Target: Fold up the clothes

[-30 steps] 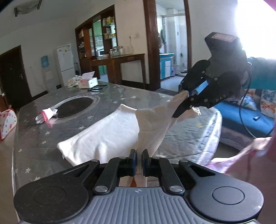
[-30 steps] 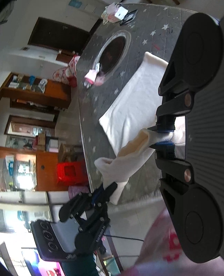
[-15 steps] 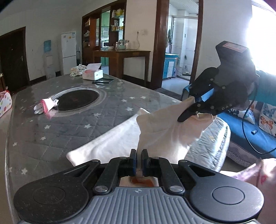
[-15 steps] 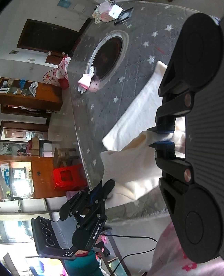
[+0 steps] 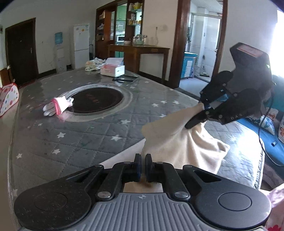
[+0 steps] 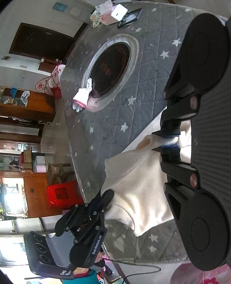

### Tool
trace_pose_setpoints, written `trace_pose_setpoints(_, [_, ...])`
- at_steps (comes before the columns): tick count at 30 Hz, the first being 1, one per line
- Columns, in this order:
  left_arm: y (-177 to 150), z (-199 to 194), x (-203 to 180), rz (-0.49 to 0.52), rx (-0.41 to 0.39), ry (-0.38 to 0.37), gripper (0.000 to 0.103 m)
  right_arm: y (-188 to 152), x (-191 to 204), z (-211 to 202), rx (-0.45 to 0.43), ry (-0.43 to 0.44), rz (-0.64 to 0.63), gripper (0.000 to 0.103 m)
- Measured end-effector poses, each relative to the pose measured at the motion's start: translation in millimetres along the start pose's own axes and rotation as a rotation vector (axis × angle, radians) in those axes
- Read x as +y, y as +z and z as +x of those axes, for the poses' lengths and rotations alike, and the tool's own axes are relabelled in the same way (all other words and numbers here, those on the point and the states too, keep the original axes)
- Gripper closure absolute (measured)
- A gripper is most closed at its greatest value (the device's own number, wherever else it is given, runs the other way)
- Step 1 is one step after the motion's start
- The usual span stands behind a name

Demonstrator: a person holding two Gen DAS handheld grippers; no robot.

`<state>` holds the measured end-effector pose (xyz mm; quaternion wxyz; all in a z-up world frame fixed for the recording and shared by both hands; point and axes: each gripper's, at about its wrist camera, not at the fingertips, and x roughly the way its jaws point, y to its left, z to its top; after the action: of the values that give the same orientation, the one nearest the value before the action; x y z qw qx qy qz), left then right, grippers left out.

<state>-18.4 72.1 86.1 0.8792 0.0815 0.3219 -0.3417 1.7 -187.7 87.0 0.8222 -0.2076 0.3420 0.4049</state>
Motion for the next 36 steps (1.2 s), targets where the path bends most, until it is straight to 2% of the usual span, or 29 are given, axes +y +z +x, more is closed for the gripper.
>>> trace_pose_setpoints(5, [6.5, 7.5, 9.6, 0.001, 0.015, -0.004, 0.098, 1.9, -10.2, 10.3, -0.003, 0.0, 0.014, 0.096])
trace_pose_setpoints(8, [12.1, 9.2, 12.7, 0.003, 0.005, 0.002, 0.098, 0.8, -15.4, 16.4, -0.014, -0.03, 0.04, 0.096])
trace_pose_setpoints(13, [14.2, 34.4, 26.6, -0.01, 0.019, 0.099, 0.094, -2.5, -27.0, 33.2, -0.032, -0.09, 0.098, 0.094])
trace_pose_setpoints(16, [11.0, 47.1, 35.1, -0.044, 0.021, 0.137, 0.092, -4.5, -34.0, 43.3, -0.043, -0.126, 0.132, 0.088])
trace_pose_setpoints(17, [9.9, 51.0, 37.9, -0.055, 0.021, 0.149, 0.092, -5.1, -36.4, 46.7, -0.046, -0.138, 0.144, 0.084])
trace_pose_setpoints(23, [6.3, 53.5, 58.0, -0.143, 0.017, 0.224, 0.091, -15.0, -53.7, 46.7, -0.043, -0.196, 0.231, 0.081])
trace_pose_setpoints(26, [5.0, 40.6, 58.8, -0.18, -0.016, 0.207, 0.09, -21.6, -61.0, 40.8, -0.033, -0.199, 0.274, 0.081])
trace_pose_setpoints(29, [3.0, 27.7, 51.4, -0.194, -0.041, 0.185, 0.078, -32.6, -61.9, 31.3, -0.02, -0.183, 0.306, 0.079])
trace_pose_setpoints(36, [-2.6, 24.7, 17.8, -0.157, -0.053, 0.138, 0.079, -48.6, -56.6, 30.7, -0.019, -0.208, 0.336, 0.079])
